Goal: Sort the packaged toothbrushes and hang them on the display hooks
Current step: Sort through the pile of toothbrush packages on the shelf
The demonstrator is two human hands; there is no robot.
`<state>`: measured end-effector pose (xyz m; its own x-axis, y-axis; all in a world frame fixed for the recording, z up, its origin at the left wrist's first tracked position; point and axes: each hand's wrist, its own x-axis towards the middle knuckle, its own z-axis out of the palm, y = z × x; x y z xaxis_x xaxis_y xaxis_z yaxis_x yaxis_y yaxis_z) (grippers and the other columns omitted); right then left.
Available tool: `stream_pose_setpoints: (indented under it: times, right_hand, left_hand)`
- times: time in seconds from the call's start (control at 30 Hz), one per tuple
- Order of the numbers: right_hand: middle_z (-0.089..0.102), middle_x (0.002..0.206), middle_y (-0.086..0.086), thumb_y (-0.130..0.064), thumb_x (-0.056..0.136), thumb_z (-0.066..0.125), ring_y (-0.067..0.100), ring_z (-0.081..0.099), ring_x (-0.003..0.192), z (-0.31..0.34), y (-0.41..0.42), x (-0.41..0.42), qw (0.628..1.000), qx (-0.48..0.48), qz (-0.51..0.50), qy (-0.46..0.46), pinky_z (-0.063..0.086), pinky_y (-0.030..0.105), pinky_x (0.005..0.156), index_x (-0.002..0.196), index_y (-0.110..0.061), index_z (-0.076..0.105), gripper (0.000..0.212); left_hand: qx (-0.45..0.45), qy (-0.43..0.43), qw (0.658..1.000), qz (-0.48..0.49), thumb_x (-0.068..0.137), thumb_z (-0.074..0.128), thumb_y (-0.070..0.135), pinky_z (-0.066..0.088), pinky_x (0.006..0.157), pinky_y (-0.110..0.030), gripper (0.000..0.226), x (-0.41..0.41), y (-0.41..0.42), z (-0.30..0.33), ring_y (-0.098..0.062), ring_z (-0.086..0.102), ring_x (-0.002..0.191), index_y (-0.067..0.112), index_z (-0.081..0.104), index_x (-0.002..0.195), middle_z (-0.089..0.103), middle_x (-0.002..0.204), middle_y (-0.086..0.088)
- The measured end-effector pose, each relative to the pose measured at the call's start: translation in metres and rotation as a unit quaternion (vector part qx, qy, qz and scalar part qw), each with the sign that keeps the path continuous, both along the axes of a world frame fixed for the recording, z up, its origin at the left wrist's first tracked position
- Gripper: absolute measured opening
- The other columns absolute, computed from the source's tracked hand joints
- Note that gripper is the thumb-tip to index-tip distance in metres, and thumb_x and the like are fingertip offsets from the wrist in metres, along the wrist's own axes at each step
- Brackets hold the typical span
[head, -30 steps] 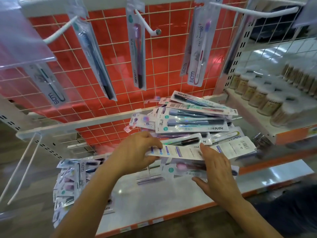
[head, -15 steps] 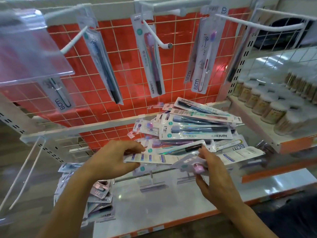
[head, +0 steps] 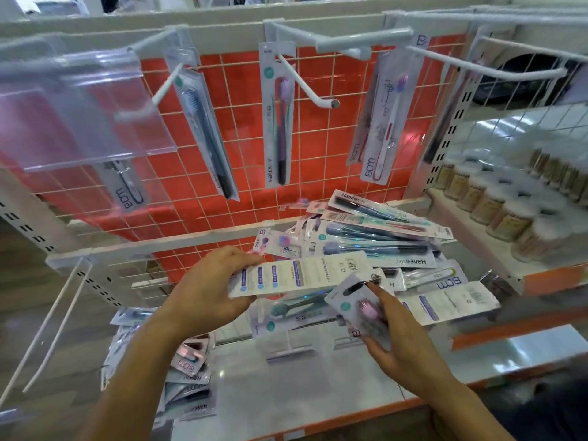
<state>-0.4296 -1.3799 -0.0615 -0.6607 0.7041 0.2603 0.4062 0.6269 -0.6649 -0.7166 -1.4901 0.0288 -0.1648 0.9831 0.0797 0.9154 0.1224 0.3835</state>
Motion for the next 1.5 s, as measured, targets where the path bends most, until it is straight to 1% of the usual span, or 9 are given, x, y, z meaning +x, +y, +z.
stream_pose_setpoints:
  times: [0.17,0.33,0.5,0.7,0.93,1.07,1.27,1.4,1.5]
  right_hand:
    - [0.053,0.127,-0.016,-0.028,0.081,0.067,-0.005,0.052,0.113,0.013,-0.002,0.002,0.999,-0.034,-0.015,0.03,0.043,0.004,0.083,0.135,-0.043,0.03,0.067]
    - [0.061,0.101,-0.018,-0.006,0.073,0.079,-0.013,0.06,0.09,0.055,-0.003,0.004,0.989,-0.09,-0.052,0.104,0.044,0.0,0.066,0.116,-0.035,0.041,0.064]
    - [0.059,0.103,-0.02,-0.013,0.073,0.077,-0.013,0.062,0.087,0.089,0.001,-0.015,0.972,-0.159,-0.07,0.162,0.049,0.004,0.063,0.106,-0.037,0.046,0.052]
    - [0.072,0.087,-0.01,-0.002,0.077,0.074,0.005,0.067,0.077,0.09,0.011,-0.036,0.96,-0.247,-0.057,0.116,0.053,0.02,0.062,0.091,-0.021,0.063,0.026]
    - [0.068,0.087,-0.028,-0.003,0.087,0.062,-0.009,0.063,0.084,0.095,0.005,-0.048,0.955,-0.249,-0.011,0.162,0.052,0.011,0.067,0.098,-0.036,0.06,0.035]
    - [0.061,0.094,-0.029,-0.014,0.089,0.061,-0.011,0.06,0.093,0.096,-0.009,-0.057,0.961,-0.165,-0.068,0.212,0.052,0.02,0.072,0.097,-0.043,0.053,0.032]
    - [0.061,0.078,-0.014,-0.023,0.094,0.054,0.012,0.058,0.07,0.102,-0.032,-0.072,0.974,-0.014,-0.022,0.226,0.048,0.021,0.052,0.09,-0.04,0.055,0.018]
    - [0.06,0.092,-0.016,-0.005,0.086,0.057,-0.003,0.055,0.085,0.097,-0.044,-0.079,0.976,0.074,-0.012,0.205,0.04,0.005,0.074,0.104,-0.027,0.059,0.029]
    - [0.066,0.105,-0.006,-0.006,0.086,0.054,0.009,0.057,0.106,0.094,-0.053,-0.082,0.97,0.106,0.031,0.217,0.041,0.015,0.095,0.104,-0.018,0.063,0.023]
  left_hand:
    - [0.039,0.014,0.999,0.004,0.077,0.076,0.026,0.039,0.078,-0.01,0.068,0.003,-0.001,-0.005,0.0,0.04,0.105,0.028,0.046,0.138,0.052,0.119,0.01]
    - [0.111,0.126,0.985,0.03,0.059,0.088,0.016,0.048,0.085,-0.032,0.068,0.006,0.004,-0.01,-0.012,0.05,0.092,0.02,0.057,0.119,0.055,0.1,0.003]
    - [0.173,0.24,0.954,0.047,0.057,0.088,0.013,0.009,0.106,-0.069,0.062,0.017,0.012,-0.009,-0.026,0.063,0.099,0.026,0.051,0.104,0.063,0.097,-0.001]
    - [0.278,0.263,0.922,0.062,0.068,0.08,0.012,0.013,0.108,-0.068,0.043,0.023,0.024,-0.007,-0.023,0.046,0.119,0.021,0.048,0.095,0.065,0.107,-0.005]
    - [0.358,0.244,0.89,0.141,0.083,0.065,0.018,0.011,0.117,-0.052,0.032,0.028,0.029,-0.007,-0.033,0.028,0.137,0.02,0.053,0.112,0.041,0.139,-0.013]
    - [0.34,0.071,0.898,0.27,0.074,0.069,0.0,0.001,0.121,-0.042,0.087,0.042,0.029,0.0,-0.031,0.001,0.147,0.019,0.025,0.147,0.007,0.157,-0.01]
    - [0.214,-0.337,0.872,0.283,0.096,0.051,0.037,0.014,0.121,-0.044,0.077,0.081,0.03,0.011,-0.017,0.006,0.148,0.023,0.002,0.153,0.003,0.162,0.002]
    - [0.202,-0.576,0.733,0.299,0.094,0.055,0.038,0.031,0.113,-0.049,0.072,0.088,0.035,0.022,-0.023,0.034,0.137,0.029,0.013,0.152,0.026,0.155,-0.001]
    - [0.19,-0.675,0.631,0.332,0.073,0.079,0.037,0.044,0.101,-0.05,0.096,0.084,0.036,0.027,-0.034,0.05,0.124,0.02,0.023,0.149,0.044,0.14,-0.012]
